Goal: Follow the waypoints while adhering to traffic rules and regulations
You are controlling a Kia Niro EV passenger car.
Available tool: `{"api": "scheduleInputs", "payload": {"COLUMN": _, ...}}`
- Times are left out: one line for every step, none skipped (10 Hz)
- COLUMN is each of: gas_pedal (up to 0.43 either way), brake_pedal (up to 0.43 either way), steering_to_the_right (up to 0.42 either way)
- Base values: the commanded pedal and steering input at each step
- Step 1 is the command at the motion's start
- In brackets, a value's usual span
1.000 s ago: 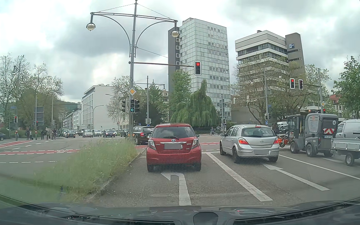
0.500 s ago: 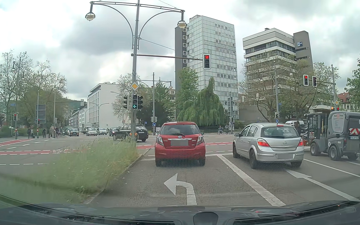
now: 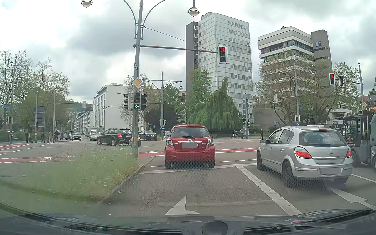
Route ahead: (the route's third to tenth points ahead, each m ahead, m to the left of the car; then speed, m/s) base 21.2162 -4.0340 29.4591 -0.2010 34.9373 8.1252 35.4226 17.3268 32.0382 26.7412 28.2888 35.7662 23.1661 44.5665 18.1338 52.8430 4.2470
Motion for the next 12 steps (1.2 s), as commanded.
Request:
{"api": "scheduleInputs", "payload": {"gas_pedal": 0.189, "brake_pedal": 0.000, "steering_to_the_right": -0.004}}
{"api": "scheduleInputs", "payload": {"gas_pedal": 0.177, "brake_pedal": 0.000, "steering_to_the_right": -0.004}}
{"api": "scheduleInputs", "payload": {"gas_pedal": 0.177, "brake_pedal": 0.000, "steering_to_the_right": -0.004}}
{"api": "scheduleInputs", "payload": {"gas_pedal": 0.177, "brake_pedal": 0.000, "steering_to_the_right": -0.005}}
{"api": "scheduleInputs", "payload": {"gas_pedal": 0.177, "brake_pedal": 0.000, "steering_to_the_right": -0.006}}
{"api": "scheduleInputs", "payload": {"gas_pedal": 0.169, "brake_pedal": 0.000, "steering_to_the_right": -0.009}}
{"api": "scheduleInputs", "payload": {"gas_pedal": 0.157, "brake_pedal": 0.000, "steering_to_the_right": -0.011}}
{"api": "scheduleInputs", "payload": {"gas_pedal": 0.138, "brake_pedal": 0.000, "steering_to_the_right": -0.012}}
{"api": "scheduleInputs", "payload": {"gas_pedal": 0.118, "brake_pedal": 0.000, "steering_to_the_right": -0.012}}
{"api": "scheduleInputs", "payload": {"gas_pedal": 0.110, "brake_pedal": 0.000, "steering_to_the_right": -0.012}}
{"api": "scheduleInputs", "payload": {"gas_pedal": 0.110, "brake_pedal": 0.000, "steering_to_the_right": -0.014}}
{"api": "scheduleInputs", "payload": {"gas_pedal": 0.110, "brake_pedal": 0.000, "steering_to_the_right": -0.015}}
